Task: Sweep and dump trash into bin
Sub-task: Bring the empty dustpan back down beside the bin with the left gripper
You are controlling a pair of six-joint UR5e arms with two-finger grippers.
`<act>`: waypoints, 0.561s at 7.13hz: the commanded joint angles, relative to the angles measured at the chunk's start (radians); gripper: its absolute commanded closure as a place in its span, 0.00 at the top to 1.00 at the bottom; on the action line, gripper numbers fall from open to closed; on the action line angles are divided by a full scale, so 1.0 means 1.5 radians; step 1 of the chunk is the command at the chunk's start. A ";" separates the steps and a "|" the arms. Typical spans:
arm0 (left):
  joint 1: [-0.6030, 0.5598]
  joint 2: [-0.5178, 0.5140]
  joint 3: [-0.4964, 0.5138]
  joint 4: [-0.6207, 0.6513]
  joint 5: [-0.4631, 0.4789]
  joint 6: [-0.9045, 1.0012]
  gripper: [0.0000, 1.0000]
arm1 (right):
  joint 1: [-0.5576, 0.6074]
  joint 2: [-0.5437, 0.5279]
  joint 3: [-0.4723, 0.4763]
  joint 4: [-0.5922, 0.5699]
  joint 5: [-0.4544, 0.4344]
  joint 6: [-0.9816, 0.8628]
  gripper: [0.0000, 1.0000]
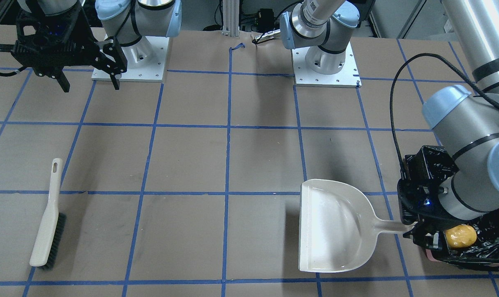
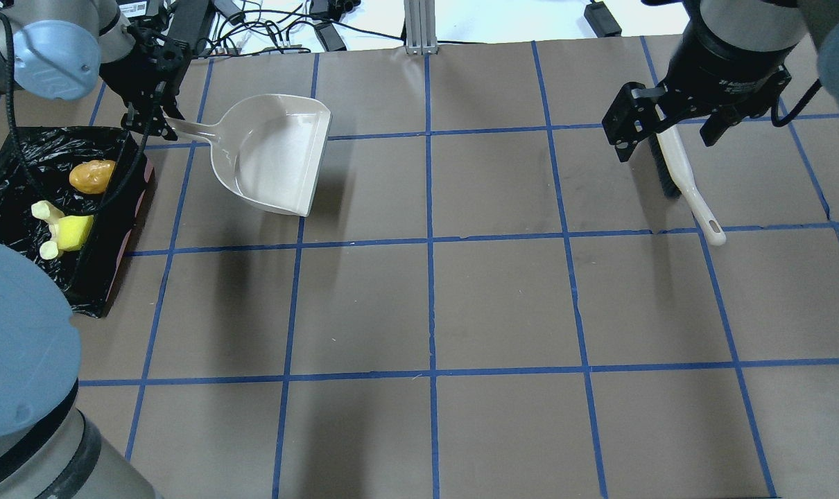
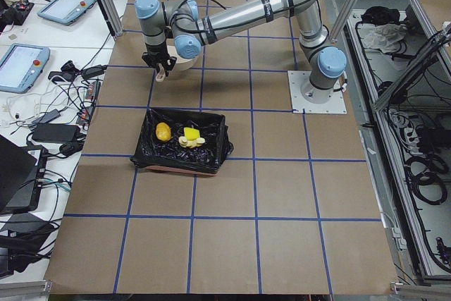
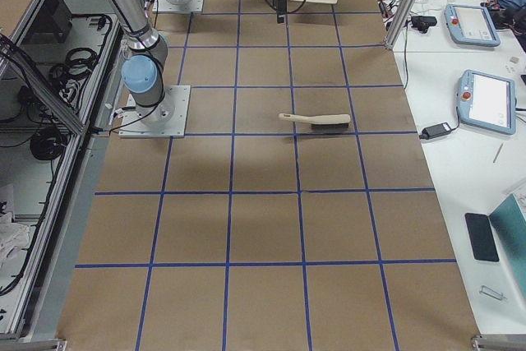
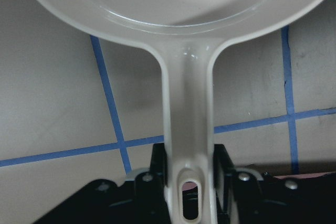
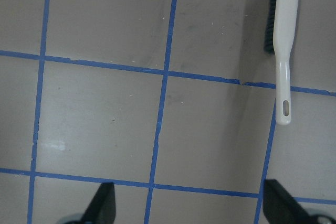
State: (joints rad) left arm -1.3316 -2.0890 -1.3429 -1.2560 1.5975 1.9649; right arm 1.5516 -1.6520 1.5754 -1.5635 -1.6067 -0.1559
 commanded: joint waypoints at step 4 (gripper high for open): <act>-0.011 -0.038 -0.013 0.036 -0.001 -0.038 0.00 | -0.001 0.000 0.000 -0.001 -0.002 -0.001 1.00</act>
State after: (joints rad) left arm -1.3450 -2.1381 -1.3547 -1.2110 1.5958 1.9124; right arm 1.5509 -1.6521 1.5754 -1.5641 -1.6073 -0.1568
